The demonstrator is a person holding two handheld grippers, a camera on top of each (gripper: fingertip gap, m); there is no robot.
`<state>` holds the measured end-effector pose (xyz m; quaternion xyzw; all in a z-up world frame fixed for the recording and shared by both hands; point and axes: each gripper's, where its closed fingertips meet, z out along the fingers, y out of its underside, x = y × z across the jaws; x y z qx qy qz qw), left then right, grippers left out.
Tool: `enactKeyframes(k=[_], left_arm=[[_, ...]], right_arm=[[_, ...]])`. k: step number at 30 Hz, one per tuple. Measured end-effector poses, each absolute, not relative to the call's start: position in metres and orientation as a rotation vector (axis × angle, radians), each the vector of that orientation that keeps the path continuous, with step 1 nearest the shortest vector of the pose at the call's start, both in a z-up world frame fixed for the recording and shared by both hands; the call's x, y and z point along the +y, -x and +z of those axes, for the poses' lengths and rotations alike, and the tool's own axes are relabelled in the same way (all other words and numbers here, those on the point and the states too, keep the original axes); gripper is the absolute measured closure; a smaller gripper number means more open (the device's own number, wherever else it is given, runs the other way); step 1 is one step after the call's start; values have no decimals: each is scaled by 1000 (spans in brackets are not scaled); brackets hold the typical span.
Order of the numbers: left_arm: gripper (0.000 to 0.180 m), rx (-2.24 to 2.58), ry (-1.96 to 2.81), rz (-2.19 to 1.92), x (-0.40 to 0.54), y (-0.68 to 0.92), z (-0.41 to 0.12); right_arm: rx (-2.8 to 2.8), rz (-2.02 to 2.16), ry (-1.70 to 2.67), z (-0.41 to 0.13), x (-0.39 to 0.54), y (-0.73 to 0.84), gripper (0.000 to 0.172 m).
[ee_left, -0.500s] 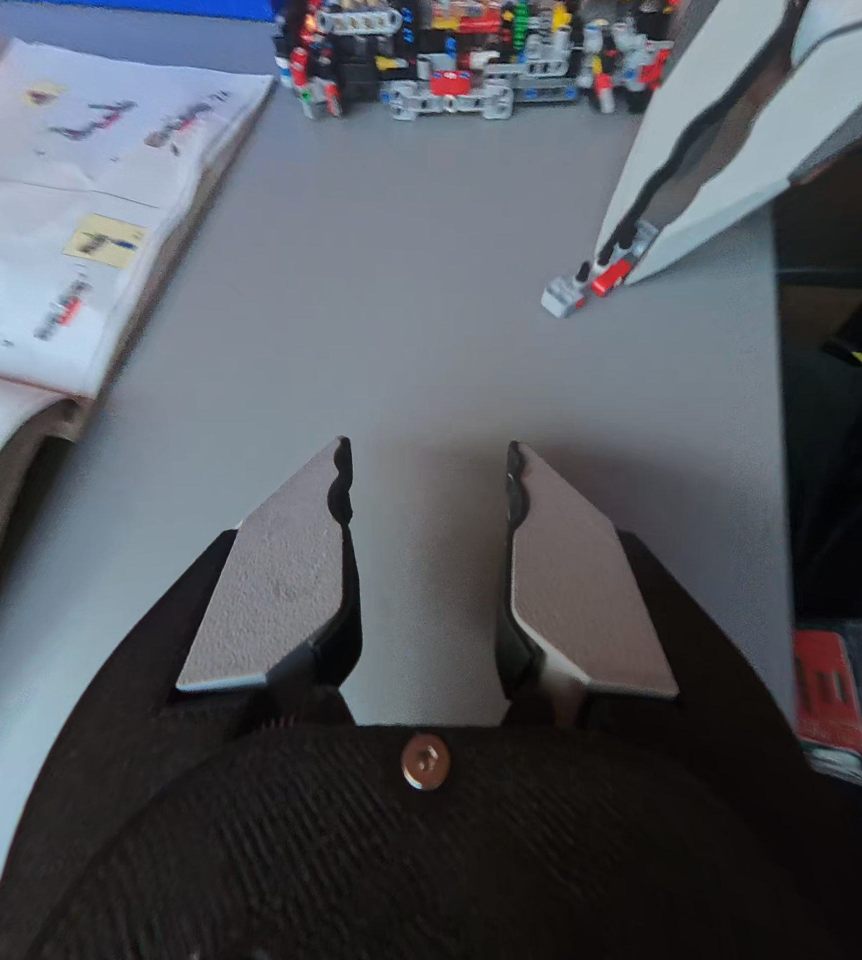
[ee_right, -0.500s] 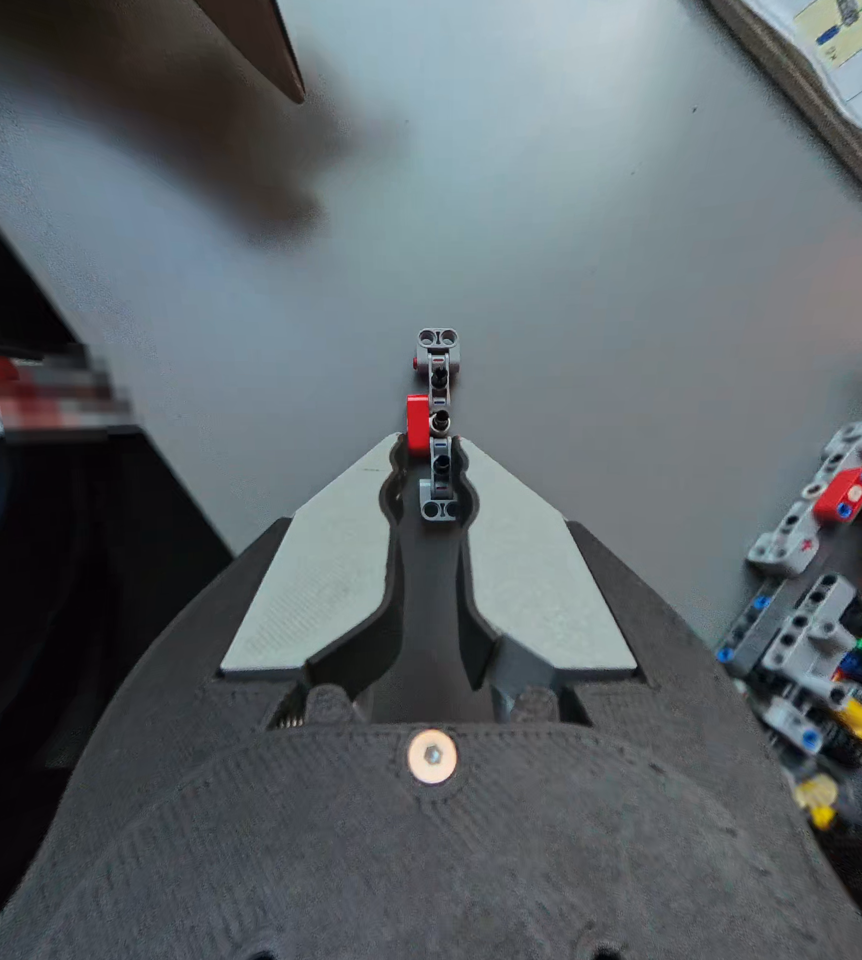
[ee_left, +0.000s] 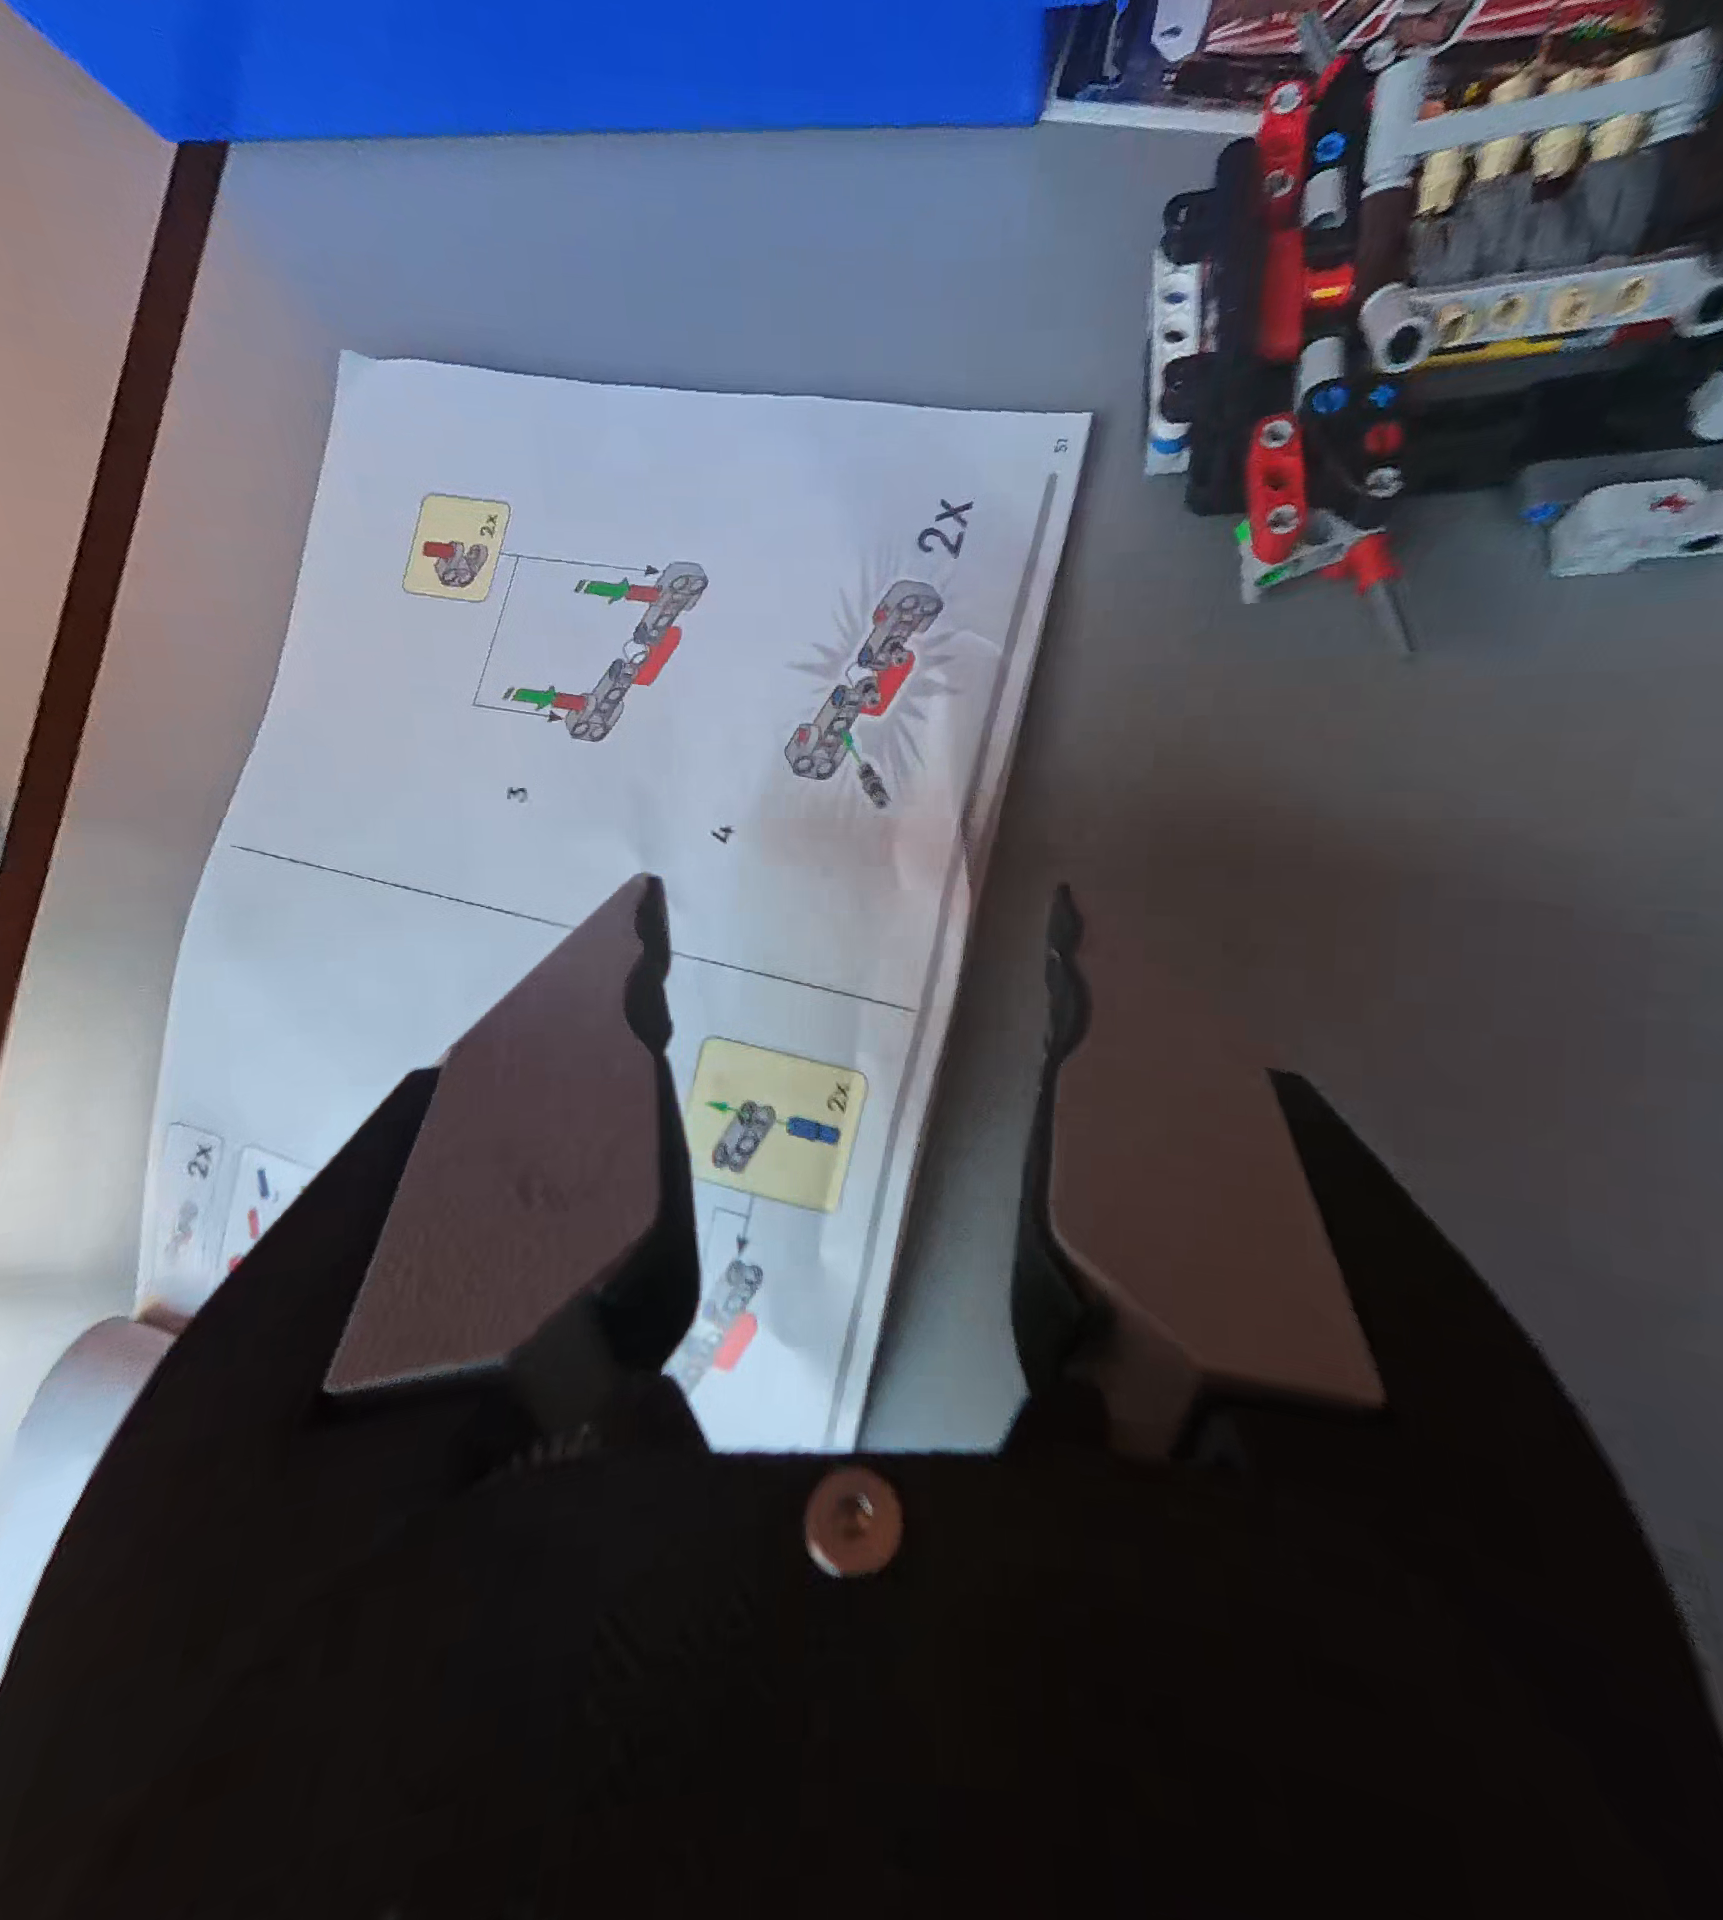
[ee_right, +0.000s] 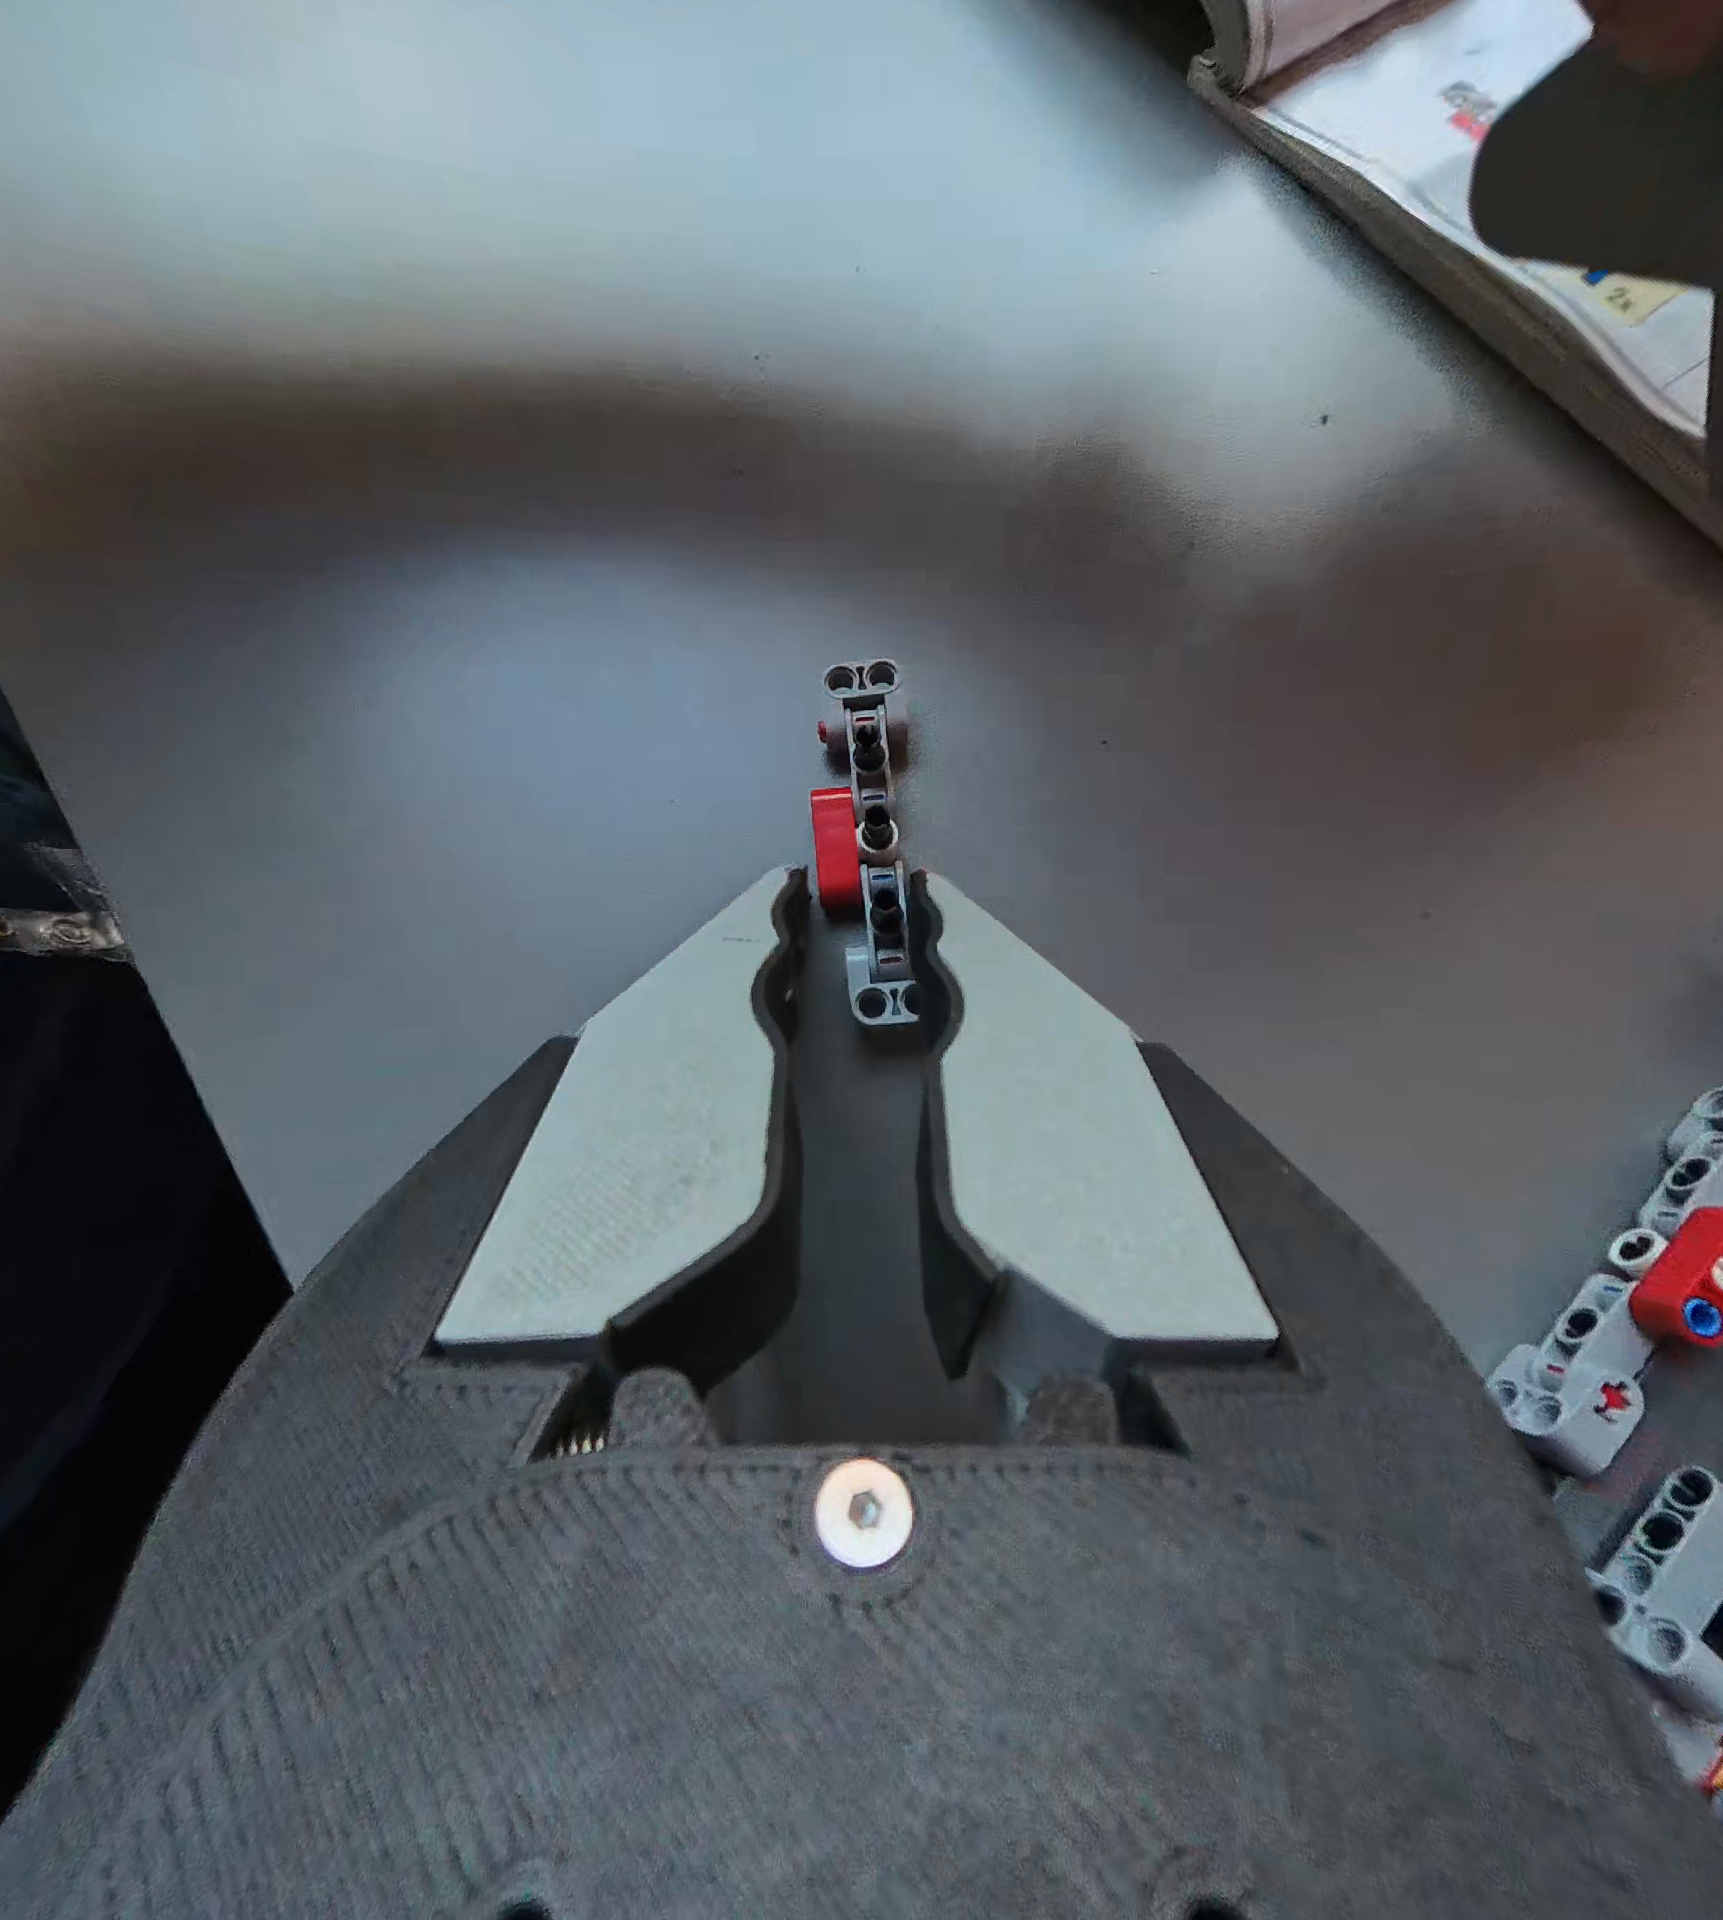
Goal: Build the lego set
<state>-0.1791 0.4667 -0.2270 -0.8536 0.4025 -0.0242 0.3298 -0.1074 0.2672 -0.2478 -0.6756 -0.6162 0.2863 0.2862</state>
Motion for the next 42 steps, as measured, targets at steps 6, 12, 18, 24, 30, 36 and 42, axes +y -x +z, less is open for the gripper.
enactKeyframes(k=[6,12,18,24,30,36,42], left_arm=[[119,1037,2292,-143,478,177,-244],[117,980,2318,-237,485,183,-241],[131,992,2299,-150,488,190,-238],[173,983,2280,8,491,204,-240],[180,910,2198,67,492,216,-225],[180,521,2011,81,453,288,-161],[180,17,1990,-87,371,384,-160]], right_arm=[[-1685,773,1774,-248,266,102,155],[-1687,782,1775,-248,265,99,155],[-1691,770,1766,-248,265,99,154],[-1683,774,1775,-248,266,99,156],[-1677,770,1779,-248,267,98,158],[-1617,716,1724,-238,274,98,153],[-1506,901,1701,-194,283,121,143]])
